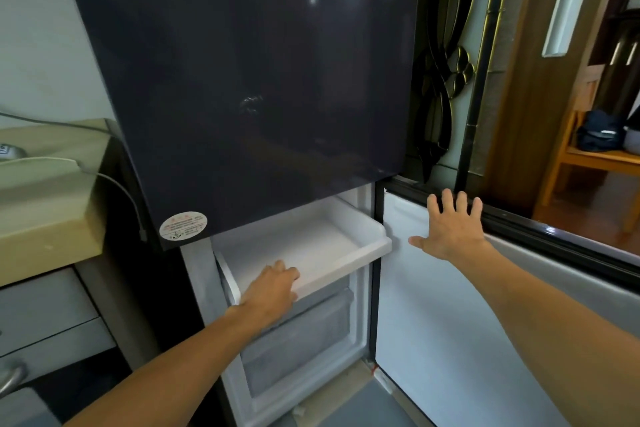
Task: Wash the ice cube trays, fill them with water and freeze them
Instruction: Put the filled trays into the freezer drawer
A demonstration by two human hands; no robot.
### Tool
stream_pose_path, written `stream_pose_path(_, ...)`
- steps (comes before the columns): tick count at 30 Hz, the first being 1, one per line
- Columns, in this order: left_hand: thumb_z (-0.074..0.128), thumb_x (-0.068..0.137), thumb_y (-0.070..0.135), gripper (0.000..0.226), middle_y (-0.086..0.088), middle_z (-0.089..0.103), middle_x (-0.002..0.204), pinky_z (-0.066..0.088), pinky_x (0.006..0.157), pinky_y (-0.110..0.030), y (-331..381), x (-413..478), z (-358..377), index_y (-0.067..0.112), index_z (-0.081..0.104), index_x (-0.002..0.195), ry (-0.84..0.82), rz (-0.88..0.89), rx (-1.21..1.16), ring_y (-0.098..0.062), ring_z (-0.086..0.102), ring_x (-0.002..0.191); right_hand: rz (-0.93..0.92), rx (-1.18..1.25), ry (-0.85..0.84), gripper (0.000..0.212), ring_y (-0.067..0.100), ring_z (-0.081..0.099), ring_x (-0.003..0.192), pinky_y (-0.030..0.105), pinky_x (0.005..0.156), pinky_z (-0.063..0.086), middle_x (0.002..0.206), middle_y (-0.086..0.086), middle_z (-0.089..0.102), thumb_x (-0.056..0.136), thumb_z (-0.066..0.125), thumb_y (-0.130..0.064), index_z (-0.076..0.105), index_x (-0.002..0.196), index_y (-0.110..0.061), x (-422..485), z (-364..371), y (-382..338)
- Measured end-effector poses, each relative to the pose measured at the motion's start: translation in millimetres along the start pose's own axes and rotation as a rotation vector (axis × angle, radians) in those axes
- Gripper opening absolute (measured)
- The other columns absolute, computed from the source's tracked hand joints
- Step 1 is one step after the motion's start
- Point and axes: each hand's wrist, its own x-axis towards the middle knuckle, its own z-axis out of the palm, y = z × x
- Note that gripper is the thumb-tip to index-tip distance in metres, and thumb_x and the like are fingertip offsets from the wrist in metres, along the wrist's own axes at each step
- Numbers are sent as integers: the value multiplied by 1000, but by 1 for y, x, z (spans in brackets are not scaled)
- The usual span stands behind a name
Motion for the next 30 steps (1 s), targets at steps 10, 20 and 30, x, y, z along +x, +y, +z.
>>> stream_pose_path(10, 56, 103, 33, 45, -6, 50, 136, 46, 101, -37, 17, -41, -6, 20, 49, 145, 53, 81, -54, -25, 51, 122, -127, 122, 60, 88, 40, 15, 154, 59, 122, 17, 167, 16, 21, 92, 49, -73, 24, 159, -21, -36, -31, -37)
stream_pose_path(20, 50, 103, 43, 41, 6, 58, 139, 50, 101, -39, -35, -148, -87, 27, 54, 140, 375, 30, -89, -18, 56, 124, -505, 509, 318, 51, 30, 69, 89, 40, 70, 50, 92, 3, 69, 99, 47, -63, 55, 116, -16, -122, -142, -153)
stream_pose_path(30, 56, 100, 43, 23, 17, 65, 92, 54, 68, -29, -133, -283, -217, 26, 66, 112, 887, -154, -62, -3, 60, 74, -841, 785, 532, 57, 23, 68, 80, 41, 73, 54, 83, -5, 72, 98, 42, -68, 63, 121, -20, -204, -291, -285)
